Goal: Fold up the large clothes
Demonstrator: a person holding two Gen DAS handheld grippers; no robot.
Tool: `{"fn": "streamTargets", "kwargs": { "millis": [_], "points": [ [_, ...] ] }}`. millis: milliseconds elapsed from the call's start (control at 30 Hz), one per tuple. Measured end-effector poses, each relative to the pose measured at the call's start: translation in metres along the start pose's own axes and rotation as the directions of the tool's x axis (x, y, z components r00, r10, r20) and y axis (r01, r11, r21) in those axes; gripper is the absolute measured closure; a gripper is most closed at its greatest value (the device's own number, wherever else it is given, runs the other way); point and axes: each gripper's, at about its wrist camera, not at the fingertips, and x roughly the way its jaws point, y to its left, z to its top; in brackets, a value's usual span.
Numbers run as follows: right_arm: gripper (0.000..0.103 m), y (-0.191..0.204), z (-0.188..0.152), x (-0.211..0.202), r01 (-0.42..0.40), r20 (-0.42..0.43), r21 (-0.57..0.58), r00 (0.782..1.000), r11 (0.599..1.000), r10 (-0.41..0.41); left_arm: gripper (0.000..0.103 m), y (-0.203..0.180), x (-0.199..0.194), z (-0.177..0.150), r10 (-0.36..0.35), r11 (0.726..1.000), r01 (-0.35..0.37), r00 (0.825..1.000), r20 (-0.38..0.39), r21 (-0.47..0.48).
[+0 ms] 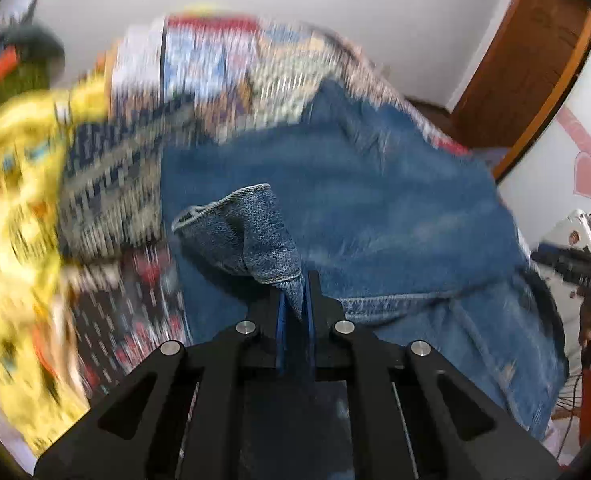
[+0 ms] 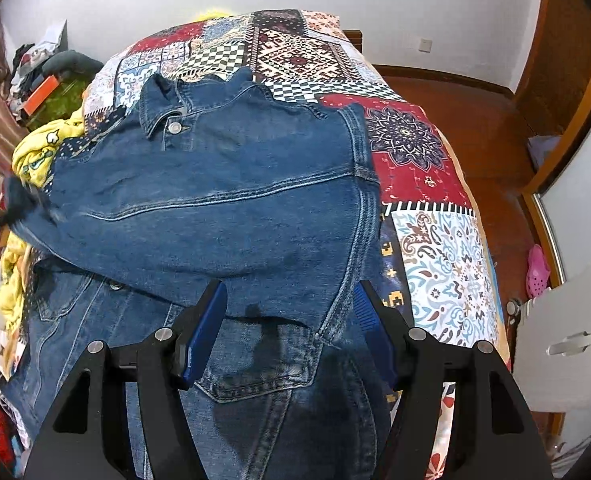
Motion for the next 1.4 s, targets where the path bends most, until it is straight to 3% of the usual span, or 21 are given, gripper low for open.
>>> {"fn": "streamTargets", "kwargs": {
  "millis": [100,300,433,533,667,867,1067,1300,1400],
  "points": [
    [0.041,0.002,-0.001,0.003,0.007,-0.012,-0.003,1.000,1.000,-0.008,0.092,0.010,0.012,-0.025,-0.027,0.999,0.025,0.998,-0.057,-0.035],
    [0.041,-0.001,-0.002,0.007,0.016,-0.026,0.013,1.000,1.000,-0.016,0.066,0.028,0.019,-0.061,0.065,0.995,-0.074,0.991,-0.117,-0.070],
    [0.041,-0.006,0.001,0.010,0.011,-0.034,0.025,0.999,1.000,-0.010,0.065,0.044,0.006,-0.065,0.094,0.991,-0.104,0.988,-0.123,-0.085],
    [0.041,-0.010,0.007,0.009,0.012,-0.022,0.031,1.000,0.999,-0.011,0.063,0.052,-0.011,-0.052,0.149,0.986,-0.155,0.986,-0.079,-0.065],
    [0.041,-0.017,0.025,0.005,0.020,0.017,0.039,1.000,0.999,-0.020,0.055,0.062,-0.029,-0.010,0.183,0.981,-0.182,0.983,0.014,-0.063],
    [0.041,-0.027,0.063,0.010,0.021,0.063,0.050,0.998,0.999,-0.024,0.052,0.080,-0.009,0.052,0.178,0.981,-0.169,0.981,0.081,-0.099],
    [0.041,-0.039,0.094,0.049,0.018,0.014,0.069,1.000,0.997,-0.020,0.052,0.098,0.042,0.086,0.162,0.976,-0.155,0.986,0.039,-0.152],
    [0.041,-0.053,0.120,0.104,0.016,-0.059,0.109,0.998,0.994,-0.009,0.052,0.102,0.076,0.096,0.092,0.983,-0.088,0.996,0.015,-0.163],
    [0.045,-0.054,0.125,0.121,0.009,-0.077,0.122,0.997,0.992,0.001,0.072,0.102,0.085,0.102,0.089,0.982,-0.085,0.996,0.016,-0.168]
  ]
}}
